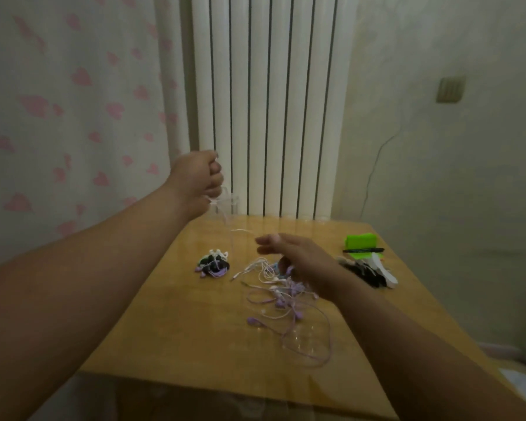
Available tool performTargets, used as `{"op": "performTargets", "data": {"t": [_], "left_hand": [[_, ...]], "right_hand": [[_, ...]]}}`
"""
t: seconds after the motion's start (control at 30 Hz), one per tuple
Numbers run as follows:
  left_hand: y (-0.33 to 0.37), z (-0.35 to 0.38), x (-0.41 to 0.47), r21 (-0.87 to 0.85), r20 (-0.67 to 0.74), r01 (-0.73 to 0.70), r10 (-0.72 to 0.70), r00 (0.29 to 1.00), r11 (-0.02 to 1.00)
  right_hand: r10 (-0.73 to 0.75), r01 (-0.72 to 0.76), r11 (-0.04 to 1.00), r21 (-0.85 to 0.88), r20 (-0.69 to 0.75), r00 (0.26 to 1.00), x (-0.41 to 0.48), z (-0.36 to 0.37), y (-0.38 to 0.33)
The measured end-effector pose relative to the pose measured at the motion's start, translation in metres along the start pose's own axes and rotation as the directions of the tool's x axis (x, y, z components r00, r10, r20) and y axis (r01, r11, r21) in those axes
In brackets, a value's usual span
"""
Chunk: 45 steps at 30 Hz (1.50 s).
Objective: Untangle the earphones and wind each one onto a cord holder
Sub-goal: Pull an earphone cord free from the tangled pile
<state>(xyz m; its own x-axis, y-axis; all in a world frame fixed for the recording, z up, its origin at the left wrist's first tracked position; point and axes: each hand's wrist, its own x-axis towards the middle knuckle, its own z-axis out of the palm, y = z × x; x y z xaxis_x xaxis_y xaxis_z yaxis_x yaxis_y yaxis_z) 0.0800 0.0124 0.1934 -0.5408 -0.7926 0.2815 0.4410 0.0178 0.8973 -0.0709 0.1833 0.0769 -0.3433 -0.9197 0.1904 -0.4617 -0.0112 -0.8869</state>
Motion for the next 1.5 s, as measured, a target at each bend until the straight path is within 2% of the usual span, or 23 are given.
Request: {"op": "performTargets", "data": {"t": [0.1, 0.2, 0.27, 0.37, 0.47, 0.57, 0.67, 0.77, 0.83, 0.97, 1.03, 1.1, 1.2, 1.27, 1.33, 1.43, 1.5], "left_hand": [[0.013, 0.023, -0.001, -0.1, 0.014, 0.007, -0.005, 1.0, 0.995], [0.016, 0.031, 0.0, -0.154, 0.003, 0.011, -0.011, 1.0, 0.988], [0.014, 0.025, -0.001, -0.148, -0.028, -0.003, -0.001, 1.0, 0.989], [-0.002, 0.008, -0.006, 0.002, -0.027, -0.048, 0.048, 0.999, 0.999], [-0.031, 0.001, -0.023, 0.279, 0.118, -0.048, 0.016, 0.993, 0.959], [-0.045, 0.015, -0.044, 0.47, 0.309, -0.108, -0.048, 0.95, 0.876], [-0.041, 0.031, -0.058, 0.461, 0.514, -0.145, -0.131, 0.848, 0.875], [-0.03, 0.039, -0.059, 0.429, 0.597, -0.158, -0.149, 0.788, 0.889], [-0.024, 0.042, -0.056, 0.453, 0.606, -0.177, -0.156, 0.78, 0.874], [-0.03, 0.045, -0.054, 0.58, 0.556, -0.245, -0.158, 0.816, 0.777], [-0.036, 0.048, -0.054, 0.583, 0.52, -0.276, -0.09, 0.849, 0.764], [-0.041, 0.047, -0.05, 0.562, 0.443, -0.273, -0.006, 0.897, 0.781], [-0.048, 0.042, -0.04, 0.514, 0.373, -0.219, 0.013, 0.928, 0.83], [-0.054, 0.037, -0.036, 0.495, 0.365, -0.19, -0.005, 0.931, 0.848], [-0.058, 0.035, -0.036, 0.489, 0.368, -0.173, -0.023, 0.93, 0.855], [-0.061, 0.035, -0.037, 0.475, 0.38, -0.17, -0.027, 0.925, 0.863], [-0.062, 0.035, -0.035, 0.464, 0.38, -0.171, -0.021, 0.925, 0.869]], "right_hand": [[0.001, -0.002, 1.0, 0.009, 0.104, 0.995, -0.005, 0.042, 0.0], [0.026, -0.049, 0.986, 0.16, 0.14, 0.99, -0.011, 0.061, 0.004], [0.085, -0.111, 0.96, 0.256, 0.11, 0.99, -0.016, 0.057, 0.005], [0.152, -0.129, 0.916, 0.379, -0.031, 0.988, -0.018, 0.031, 0.0], [0.145, -0.064, 0.865, 0.499, -0.126, 0.981, -0.012, -0.003, -0.02], [0.07, 0.004, 0.881, 0.473, -0.139, 0.988, -0.006, -0.027, -0.05], [-0.021, 0.062, 0.902, 0.428, -0.099, 0.995, -0.003, -0.039, -0.079], [-0.081, 0.124, 0.904, 0.408, -0.121, 0.989, -0.001, -0.047, -0.1], [-0.123, 0.186, 0.892, 0.411, -0.174, 0.977, 0.0, -0.054, -0.109], [-0.135, 0.219, 0.872, 0.439, -0.214, 0.967, 0.004, -0.064, -0.116], [-0.117, 0.213, 0.887, 0.41, -0.246, 0.962, 0.004, -0.062, -0.111], [-0.065, 0.187, 0.924, 0.334, -0.346, 0.936, 0.002, -0.056, -0.099], [0.057, 0.07, 0.962, 0.264, -0.444, 0.894, 0.002, -0.045, -0.066], [0.133, -0.048, 0.975, 0.218, -0.395, 0.909, 0.002, -0.036, -0.041], [0.133, -0.121, 0.991, 0.058, -0.306, 0.943, 0.001, -0.026, -0.02], [0.088, -0.119, 0.976, -0.182, -0.167, 0.982, 0.004, -0.013, -0.001], [0.07, -0.105, 0.95, -0.293, -0.127, 0.989, 0.011, -0.007, 0.009]]}}
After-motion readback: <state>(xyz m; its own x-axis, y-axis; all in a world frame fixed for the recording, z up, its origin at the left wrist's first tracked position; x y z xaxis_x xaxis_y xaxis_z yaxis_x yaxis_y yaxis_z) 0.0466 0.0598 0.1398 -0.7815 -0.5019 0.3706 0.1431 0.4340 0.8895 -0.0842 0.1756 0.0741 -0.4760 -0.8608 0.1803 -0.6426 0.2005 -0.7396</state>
